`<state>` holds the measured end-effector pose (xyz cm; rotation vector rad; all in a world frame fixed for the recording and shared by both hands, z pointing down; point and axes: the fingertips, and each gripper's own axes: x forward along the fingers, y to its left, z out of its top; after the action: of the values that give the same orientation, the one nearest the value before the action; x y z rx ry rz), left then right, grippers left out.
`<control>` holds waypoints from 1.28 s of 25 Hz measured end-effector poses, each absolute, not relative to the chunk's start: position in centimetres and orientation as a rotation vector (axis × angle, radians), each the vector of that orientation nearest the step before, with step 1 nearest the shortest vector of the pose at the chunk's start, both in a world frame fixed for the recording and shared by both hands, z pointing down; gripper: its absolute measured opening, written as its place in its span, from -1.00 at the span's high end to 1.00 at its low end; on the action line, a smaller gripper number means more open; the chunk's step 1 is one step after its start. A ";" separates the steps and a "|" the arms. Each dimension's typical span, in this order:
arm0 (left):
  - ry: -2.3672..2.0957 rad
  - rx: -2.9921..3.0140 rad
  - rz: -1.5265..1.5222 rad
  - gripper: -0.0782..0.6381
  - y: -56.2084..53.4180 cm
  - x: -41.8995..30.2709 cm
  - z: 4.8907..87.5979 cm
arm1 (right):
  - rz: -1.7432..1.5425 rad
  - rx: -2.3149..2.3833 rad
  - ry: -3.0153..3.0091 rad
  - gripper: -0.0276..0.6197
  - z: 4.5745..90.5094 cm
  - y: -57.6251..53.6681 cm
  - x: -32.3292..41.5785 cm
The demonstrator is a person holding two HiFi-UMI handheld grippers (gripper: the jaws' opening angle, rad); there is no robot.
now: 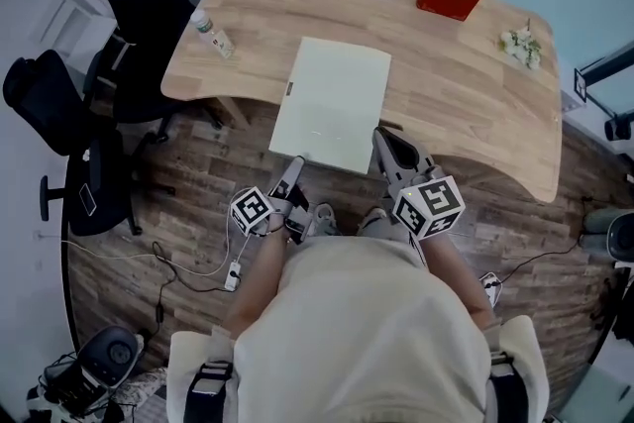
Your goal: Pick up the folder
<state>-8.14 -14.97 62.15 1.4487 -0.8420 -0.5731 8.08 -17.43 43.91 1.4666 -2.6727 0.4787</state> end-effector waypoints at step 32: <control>-0.842 1.282 -0.686 -0.47 -20.3 -2.3 67.1 | 0.486 1.411 -2.669 0.86 45.0 -20.8 12.1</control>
<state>-2.30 -20.29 67.07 1.2819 -0.8423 -0.6857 12.05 -20.76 45.01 1.4109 -2.6692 0.4856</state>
